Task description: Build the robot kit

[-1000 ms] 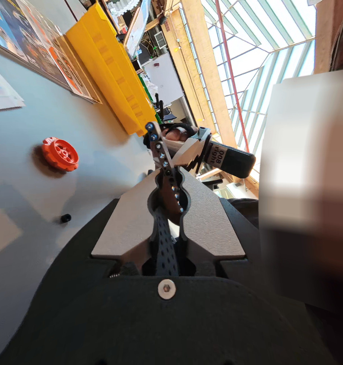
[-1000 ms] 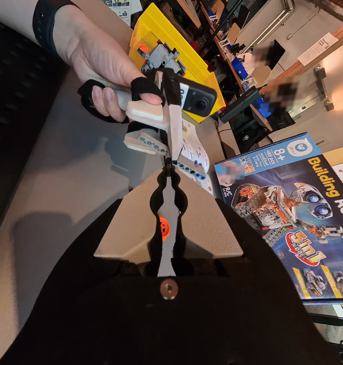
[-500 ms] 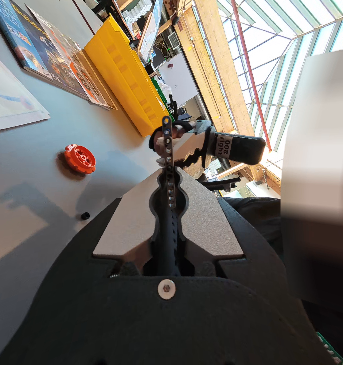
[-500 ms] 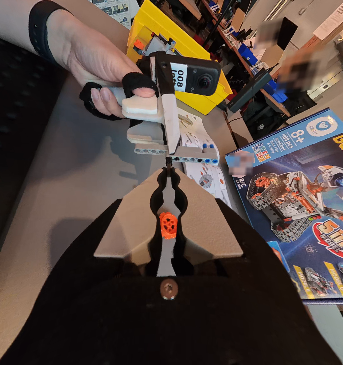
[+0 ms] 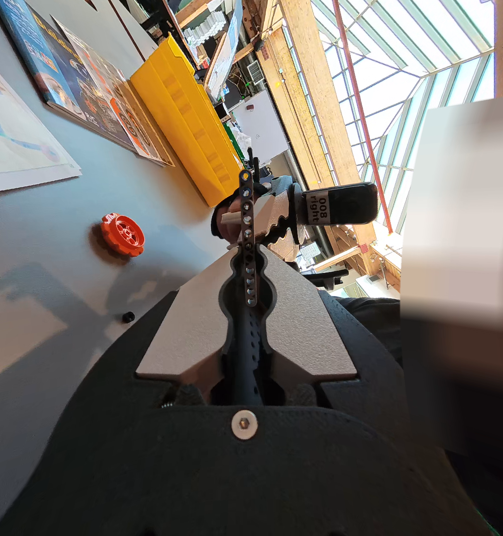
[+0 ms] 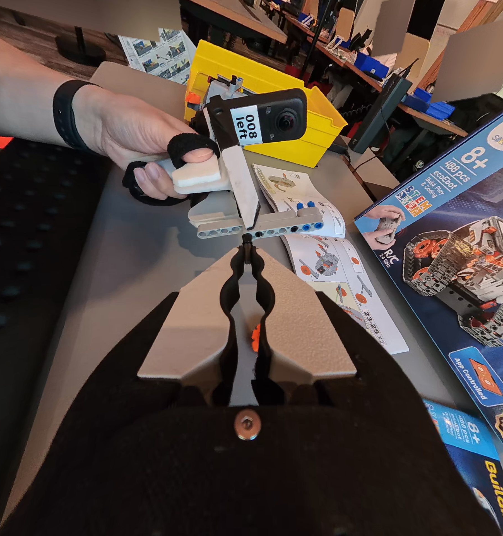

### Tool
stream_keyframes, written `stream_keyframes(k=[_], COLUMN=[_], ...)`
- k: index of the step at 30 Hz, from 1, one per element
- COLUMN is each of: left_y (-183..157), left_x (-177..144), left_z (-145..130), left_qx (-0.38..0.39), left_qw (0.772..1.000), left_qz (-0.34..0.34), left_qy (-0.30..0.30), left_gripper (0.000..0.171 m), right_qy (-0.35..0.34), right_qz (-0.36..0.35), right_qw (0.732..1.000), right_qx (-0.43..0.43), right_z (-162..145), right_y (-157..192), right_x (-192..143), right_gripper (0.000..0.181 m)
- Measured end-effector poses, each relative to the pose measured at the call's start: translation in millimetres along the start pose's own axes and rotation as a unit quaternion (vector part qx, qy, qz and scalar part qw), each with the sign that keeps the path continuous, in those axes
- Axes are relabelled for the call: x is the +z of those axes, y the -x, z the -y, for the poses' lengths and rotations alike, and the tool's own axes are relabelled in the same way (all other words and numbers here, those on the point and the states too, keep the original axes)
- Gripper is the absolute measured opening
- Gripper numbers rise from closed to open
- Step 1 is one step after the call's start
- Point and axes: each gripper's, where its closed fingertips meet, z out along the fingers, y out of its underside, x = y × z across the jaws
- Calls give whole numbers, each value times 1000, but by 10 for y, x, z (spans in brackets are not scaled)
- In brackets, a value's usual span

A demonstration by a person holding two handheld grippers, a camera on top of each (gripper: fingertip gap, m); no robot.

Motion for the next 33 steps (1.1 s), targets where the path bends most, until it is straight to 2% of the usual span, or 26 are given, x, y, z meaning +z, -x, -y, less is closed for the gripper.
stream_keyframes(k=[7, 33], left_y=[42, -50], left_x=[-11, -28], left_z=[0, 45], left_qx=[-8, -39], left_qw=[1000, 999], left_qz=[7, -33], left_qy=[-1, -18], left_gripper=[5, 5], right_qy=[4, -57], right_qz=[2, 2], right_qw=[1000, 998], right_qx=[8, 31], right_z=[-34, 136], right_y=[5, -27], right_x=[27, -34], right_gripper=[2, 5])
